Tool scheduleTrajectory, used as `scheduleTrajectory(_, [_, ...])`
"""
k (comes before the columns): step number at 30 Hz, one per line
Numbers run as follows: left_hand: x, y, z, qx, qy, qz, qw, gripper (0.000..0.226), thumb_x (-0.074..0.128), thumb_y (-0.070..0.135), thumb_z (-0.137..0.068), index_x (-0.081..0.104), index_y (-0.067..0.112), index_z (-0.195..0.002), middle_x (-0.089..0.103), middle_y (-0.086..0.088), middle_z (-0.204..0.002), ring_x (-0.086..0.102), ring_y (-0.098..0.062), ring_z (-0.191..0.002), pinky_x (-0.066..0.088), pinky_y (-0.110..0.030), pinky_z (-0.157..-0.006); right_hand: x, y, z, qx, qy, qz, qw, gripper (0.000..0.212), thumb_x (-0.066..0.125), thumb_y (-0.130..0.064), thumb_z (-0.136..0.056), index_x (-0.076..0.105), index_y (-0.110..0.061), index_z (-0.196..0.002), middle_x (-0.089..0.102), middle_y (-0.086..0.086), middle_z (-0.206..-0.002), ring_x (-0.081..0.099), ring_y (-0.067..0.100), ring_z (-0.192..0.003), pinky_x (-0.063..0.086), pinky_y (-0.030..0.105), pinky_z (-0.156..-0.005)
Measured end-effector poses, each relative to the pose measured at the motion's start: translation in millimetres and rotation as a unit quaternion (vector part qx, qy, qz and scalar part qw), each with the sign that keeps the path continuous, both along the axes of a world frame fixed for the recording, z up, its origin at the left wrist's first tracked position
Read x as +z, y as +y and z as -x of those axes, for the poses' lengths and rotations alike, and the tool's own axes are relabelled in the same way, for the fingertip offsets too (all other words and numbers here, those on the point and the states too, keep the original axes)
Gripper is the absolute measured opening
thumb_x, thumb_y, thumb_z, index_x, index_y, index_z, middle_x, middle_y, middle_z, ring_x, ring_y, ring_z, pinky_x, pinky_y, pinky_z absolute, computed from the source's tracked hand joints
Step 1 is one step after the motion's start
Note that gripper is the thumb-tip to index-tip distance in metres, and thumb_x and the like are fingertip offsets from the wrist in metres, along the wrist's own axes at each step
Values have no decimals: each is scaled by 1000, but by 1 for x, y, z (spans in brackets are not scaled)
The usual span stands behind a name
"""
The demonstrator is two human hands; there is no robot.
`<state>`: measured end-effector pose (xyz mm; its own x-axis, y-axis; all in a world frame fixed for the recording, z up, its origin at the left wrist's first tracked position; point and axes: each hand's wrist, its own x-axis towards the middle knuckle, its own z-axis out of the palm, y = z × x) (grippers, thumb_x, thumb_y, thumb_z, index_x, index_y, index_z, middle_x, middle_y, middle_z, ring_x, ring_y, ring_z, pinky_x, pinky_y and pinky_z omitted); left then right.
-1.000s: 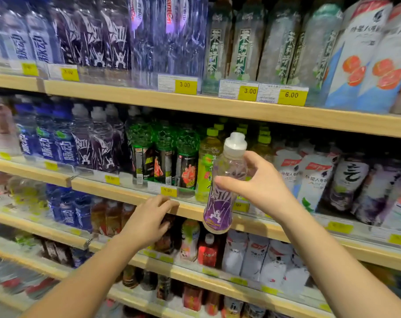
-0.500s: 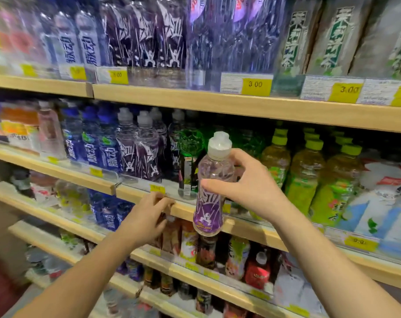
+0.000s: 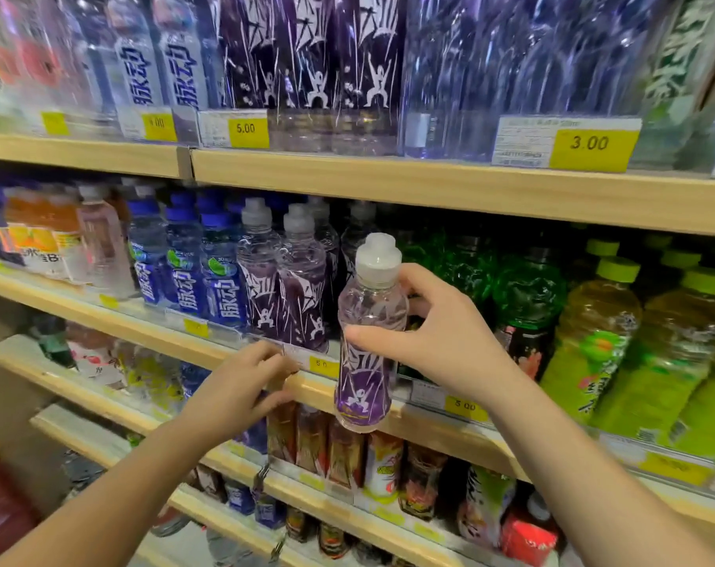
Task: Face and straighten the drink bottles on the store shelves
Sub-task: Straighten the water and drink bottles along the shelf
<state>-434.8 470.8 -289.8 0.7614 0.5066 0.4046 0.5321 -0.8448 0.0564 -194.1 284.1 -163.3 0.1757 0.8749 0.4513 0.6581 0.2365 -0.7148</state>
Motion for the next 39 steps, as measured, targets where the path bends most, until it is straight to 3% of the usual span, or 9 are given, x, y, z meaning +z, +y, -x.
scheduleTrajectory(7, [-5, 45, 24, -77, -6, 3, 997, 37, 62, 54, -87, 53, 38, -120, 48, 21, -120, 48, -4, -103, 46, -21, -82, 6, 8, 39, -74, 16, -23, 997, 64, 83, -73, -65, 56, -58, -121, 65, -36, -116, 61, -16, -104, 48, 18, -80])
scheduleTrajectory(15, [-17, 59, 26, -146, -117, 94, 978, 40, 83, 26, -77, 66, 32, -113, 53, 19, -108, 48, -2, -98, 34, -11, -84, 15, 10, 78, -182, 32, -58, 981, 68, 86, -69, -65, 58, -52, -124, 67, -28, -120, 64, -7, -108, 52, 31, -90])
scheduleTrajectory(22, [-13, 53, 29, -140, -125, 112, 976, 38, 80, 26, -81, 64, 35, -114, 53, 19, -108, 51, -8, -98, 45, -28, -84, 24, 10, 87, -221, 31, -107, 969, 67, 87, -67, -66, 57, -51, -124, 67, -22, -121, 65, -3, -110, 54, 33, -91])
scheduleTrajectory(26, [-14, 50, 29, -131, -132, 121, 975, 33, 76, 28, -84, 62, 37, -113, 52, 21, -108, 48, -5, -99, 43, -25, -84, 24, 16, 89, -226, 29, -136, 964, 65, 88, -62, -68, 55, -52, -123, 65, -24, -118, 65, -2, -109, 54, 25, -85])
scheduleTrajectory(31, [-15, 51, 29, -128, -127, 134, 974, 34, 73, 30, -86, 59, 43, -114, 49, 27, -110, 46, -1, -102, 42, -23, -85, 13, 30, 86, -225, 13, -109, 968, 71, 86, -58, -71, 52, -48, -132, 61, -19, -127, 61, 1, -116, 55, 39, -97])
scheduleTrajectory(39, [-15, 54, 29, -131, -126, 142, 973, 35, 73, 30, -86, 58, 46, -114, 48, 29, -110, 46, 2, -106, 43, -23, -87, -5, 49, 76, -239, 5, -64, 969, 75, 81, -64, -73, 47, -47, -138, 55, -19, -133, 56, 4, -119, 49, 35, -100])
